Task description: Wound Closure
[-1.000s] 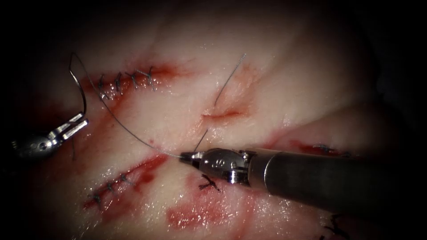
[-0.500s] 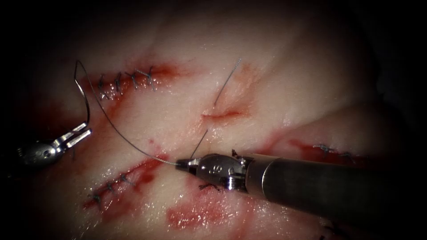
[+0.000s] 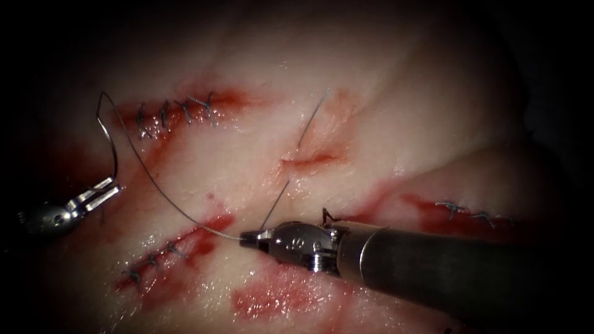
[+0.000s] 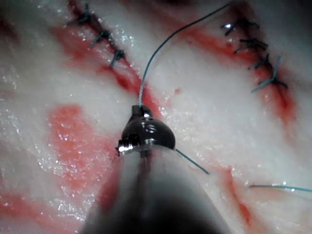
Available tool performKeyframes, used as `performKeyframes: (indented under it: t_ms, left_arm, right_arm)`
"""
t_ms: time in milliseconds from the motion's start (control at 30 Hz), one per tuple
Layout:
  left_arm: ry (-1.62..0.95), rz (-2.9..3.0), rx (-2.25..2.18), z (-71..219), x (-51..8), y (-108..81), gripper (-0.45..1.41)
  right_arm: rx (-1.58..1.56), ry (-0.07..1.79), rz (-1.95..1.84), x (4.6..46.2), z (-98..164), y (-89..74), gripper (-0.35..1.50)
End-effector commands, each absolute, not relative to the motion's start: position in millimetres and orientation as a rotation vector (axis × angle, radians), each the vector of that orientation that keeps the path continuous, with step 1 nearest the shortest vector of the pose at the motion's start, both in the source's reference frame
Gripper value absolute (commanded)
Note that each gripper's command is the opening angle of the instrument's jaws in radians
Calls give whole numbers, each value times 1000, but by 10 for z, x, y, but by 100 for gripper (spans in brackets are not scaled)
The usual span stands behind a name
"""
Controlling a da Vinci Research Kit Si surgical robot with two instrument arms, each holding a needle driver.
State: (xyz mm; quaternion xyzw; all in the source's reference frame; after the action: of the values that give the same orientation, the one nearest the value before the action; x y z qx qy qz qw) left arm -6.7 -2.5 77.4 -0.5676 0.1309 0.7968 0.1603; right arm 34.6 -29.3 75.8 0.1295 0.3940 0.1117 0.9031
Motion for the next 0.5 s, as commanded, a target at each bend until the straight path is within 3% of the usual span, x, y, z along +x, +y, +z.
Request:
performKeyframes:
  t_ms: [33,167,233,300,367,500]
  left_arm:
    - [375,2276,-1625,779,-72,-21,-45]
    - [374,2277,-1626,779,-72,-22,-45]
    - [374,2277,-1626,779,-72,-22,-45]
    - [374,2277,-1626,779,-72,-21,-45]
    - [372,2276,-1630,780,-71,-21,-45]
    - [373,2277,-1627,780,-71,-21,-45]
  right_arm:
    - [267,819,229,356,760,-293,-35]
    - [273,828,227,354,761,-291,-35]
    - [278,872,235,351,763,-285,54]
    - [288,896,262,345,762,-276,115]
    - [334,922,335,330,759,-259,135]
    - [360,971,423,295,753,-235,135]
